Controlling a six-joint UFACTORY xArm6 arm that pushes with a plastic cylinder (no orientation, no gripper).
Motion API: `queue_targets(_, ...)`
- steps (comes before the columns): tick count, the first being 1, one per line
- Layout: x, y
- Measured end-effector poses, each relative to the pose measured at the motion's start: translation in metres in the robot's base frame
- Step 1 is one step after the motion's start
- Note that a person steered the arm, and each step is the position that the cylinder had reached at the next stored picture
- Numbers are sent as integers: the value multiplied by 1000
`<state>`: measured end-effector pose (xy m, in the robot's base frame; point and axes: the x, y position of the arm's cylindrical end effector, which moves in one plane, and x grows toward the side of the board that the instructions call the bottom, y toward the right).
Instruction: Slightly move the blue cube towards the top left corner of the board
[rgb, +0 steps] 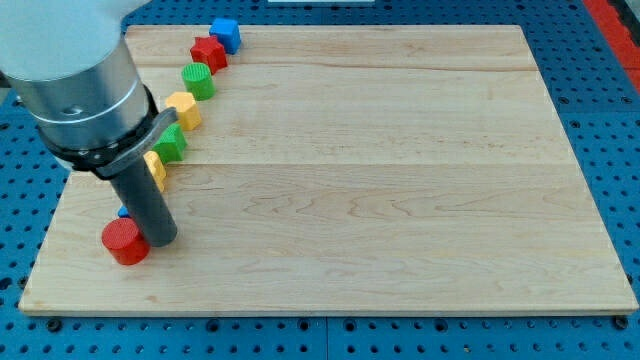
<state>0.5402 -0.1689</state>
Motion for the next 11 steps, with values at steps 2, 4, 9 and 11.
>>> queue_targets(2, -44, 62)
queue_targets(4, -144, 78)
queue_targets(9, -322, 42)
queue_targets(11, -328, 64)
